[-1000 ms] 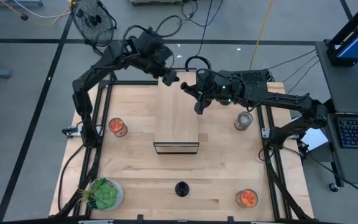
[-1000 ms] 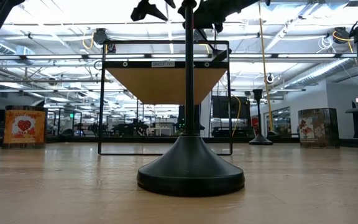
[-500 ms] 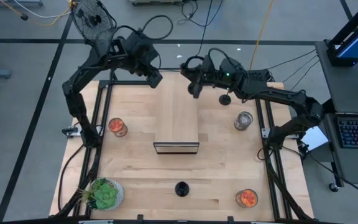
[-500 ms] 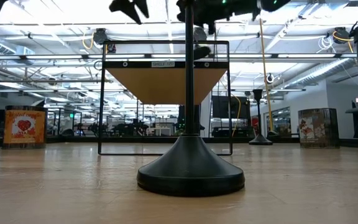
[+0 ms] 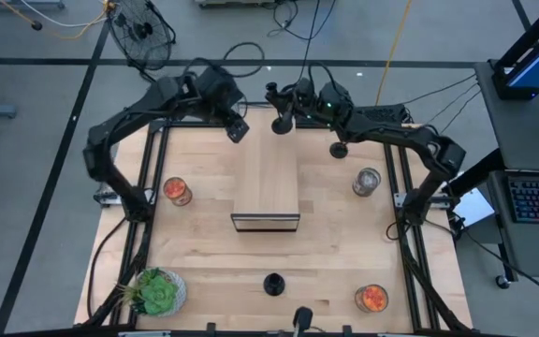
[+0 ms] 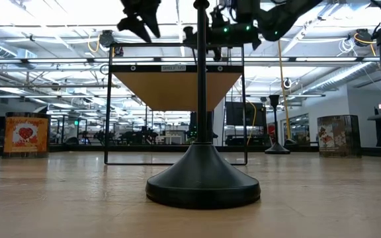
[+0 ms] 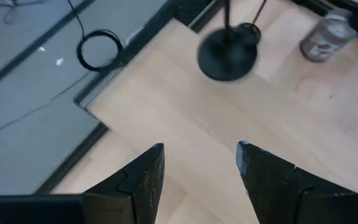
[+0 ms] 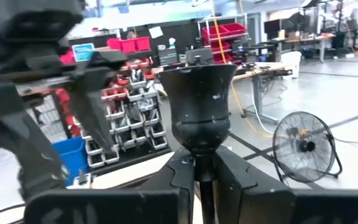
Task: Pick & Place candle stick holders
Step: Put the top left black candle holder on the shelf
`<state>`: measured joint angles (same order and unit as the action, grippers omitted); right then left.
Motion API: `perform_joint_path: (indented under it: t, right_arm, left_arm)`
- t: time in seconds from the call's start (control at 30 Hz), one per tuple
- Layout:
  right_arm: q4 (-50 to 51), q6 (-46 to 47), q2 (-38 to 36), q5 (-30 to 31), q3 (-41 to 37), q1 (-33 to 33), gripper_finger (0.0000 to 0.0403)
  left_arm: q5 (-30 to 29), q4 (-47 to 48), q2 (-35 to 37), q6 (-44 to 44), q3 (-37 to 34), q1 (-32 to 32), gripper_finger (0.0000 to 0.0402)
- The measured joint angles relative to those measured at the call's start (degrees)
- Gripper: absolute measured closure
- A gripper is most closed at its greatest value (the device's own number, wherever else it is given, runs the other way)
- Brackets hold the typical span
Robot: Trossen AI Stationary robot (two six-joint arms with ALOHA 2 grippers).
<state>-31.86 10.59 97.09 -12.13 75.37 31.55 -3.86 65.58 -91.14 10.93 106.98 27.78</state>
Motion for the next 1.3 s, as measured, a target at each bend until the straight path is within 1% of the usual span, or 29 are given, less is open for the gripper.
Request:
perform_joint_path:
  t: [0.13,0.27,0.4,0.53,0.67,0.73,0.87,0.97,1.1,1.3]
  right_arm:
    - [-0.37,0.08,2.03,0.01,0.0,1.28,0.0381]
    - [-0.54,-0.67,3.48,0.15,-0.02,2.24,0.0381]
    - [-2.02,-0.77,4.36,0.48,0.0,3.06,0.0381]
    - [-3.95,-1.12,5.21,3.18,0.0,3.37,0.0381]
    - [-5.12,-0.97,5.24,3.71,0.0,3.69,0.0381]
    - [-5.39,-1.3,5.24,5.83,0.0,3.67,0.0381]
    - [-5.15,-1.69,5.28,9.28,0.0,3.61,0.0375]
    - [-5.73,-1.75,5.75,10.79,0.0,3.48,0.0379]
    - [-6.48,-0.97,7.43,10.62,-0.05,3.23,0.0382]
    - [-7.28,-0.91,8.11,11.63,-0.07,2.95,0.0367]
  left_arm:
    - [0.83,-8.55,8.13,2.77,-12.52,1.36,0.0192]
    - [1.03,-17.02,15.53,4.7,-22.7,1.56,0.0192]
    - [1.24,-25.22,20.97,6.28,-30.53,1.45,0.0192]
    - [1.4,-29.76,24.84,8.28,-36.44,1.56,0.0192]
    - [1.41,-31.29,26.86,9.96,-39.73,1.56,0.0192]
    - [1.41,-32.07,27.13,10.58,-40.62,1.56,0.0192]
    - [1.42,-32.97,27.11,10.63,-40.81,1.56,0.0192]
    - [1.4,-32.96,27.11,10.61,-40.81,1.56,0.0192]
    - [1.4,-32.96,27.11,10.61,-40.81,1.56,0.0192]
    - [1.4,-32.88,27.11,10.61,-40.81,1.5,0.0192]
